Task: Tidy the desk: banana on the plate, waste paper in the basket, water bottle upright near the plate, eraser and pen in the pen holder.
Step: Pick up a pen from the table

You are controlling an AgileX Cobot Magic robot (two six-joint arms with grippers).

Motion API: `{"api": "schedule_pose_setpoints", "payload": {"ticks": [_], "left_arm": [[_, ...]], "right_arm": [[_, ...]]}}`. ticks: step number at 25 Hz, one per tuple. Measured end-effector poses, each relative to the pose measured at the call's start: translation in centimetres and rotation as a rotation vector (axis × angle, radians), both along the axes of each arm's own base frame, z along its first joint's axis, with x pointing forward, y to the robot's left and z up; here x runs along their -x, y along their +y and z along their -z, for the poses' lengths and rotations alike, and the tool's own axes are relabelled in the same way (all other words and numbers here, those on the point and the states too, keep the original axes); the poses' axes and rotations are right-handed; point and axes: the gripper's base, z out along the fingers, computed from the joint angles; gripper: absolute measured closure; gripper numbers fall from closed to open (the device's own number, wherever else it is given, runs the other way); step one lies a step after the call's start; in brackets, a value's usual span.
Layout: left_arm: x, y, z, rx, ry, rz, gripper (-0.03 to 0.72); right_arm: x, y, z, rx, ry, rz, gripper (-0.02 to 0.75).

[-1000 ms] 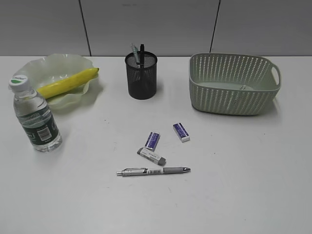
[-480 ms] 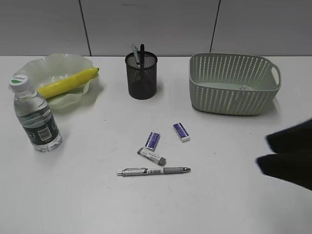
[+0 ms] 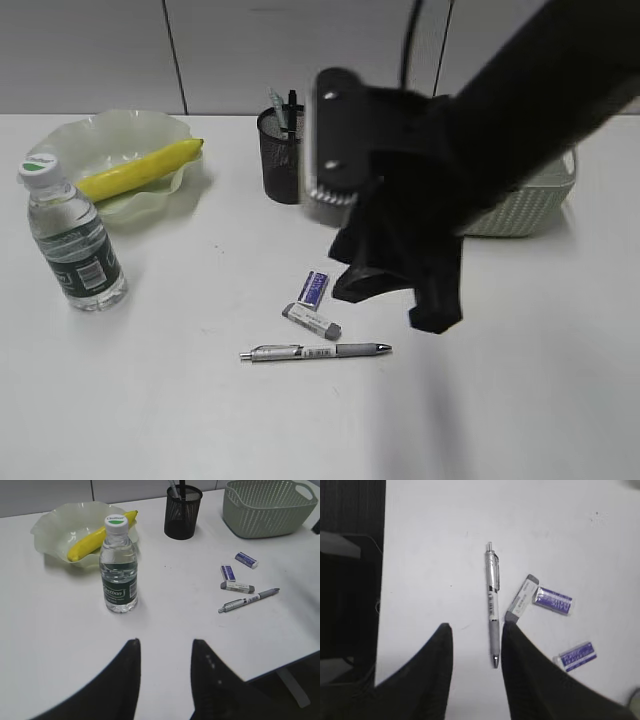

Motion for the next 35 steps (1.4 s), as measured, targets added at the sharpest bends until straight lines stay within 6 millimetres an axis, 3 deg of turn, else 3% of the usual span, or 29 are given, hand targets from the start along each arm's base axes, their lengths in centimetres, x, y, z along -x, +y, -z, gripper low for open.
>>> {"api": "schedule_pose_setpoints", "payload": {"ticks": [5,16,23,29,35], "left_arm": [[0.0,0.0,0.0,0.000,0.000,0.000,0.433],[0.0,0.0,0.0,-0.002,-0.002,-0.002,0.435],[0.0,0.0,0.0,-0.002,-0.003,-0.002,0.435],[0.0,0.0,0.0,-0.002,-0.004,-0.003,0.435],[0.0,0.0,0.0,-0.003,-0.005,-0.003,0.435]], "right_arm": [[-1.3,4.0,3.6,0.102,0.020,-0.109,0.462],[-3.2,6.0,11.1,0.185,0.116,-0.088,0.462],[-4.3,6.8,14.0,0.196,0.123,-0.033,0.462],[-5.4,7.9,14.9,0.193,0.122,-0.015,0.462],[-5.2,7.8,15.9,0.226,0.167,-0.023,0.462]]}}
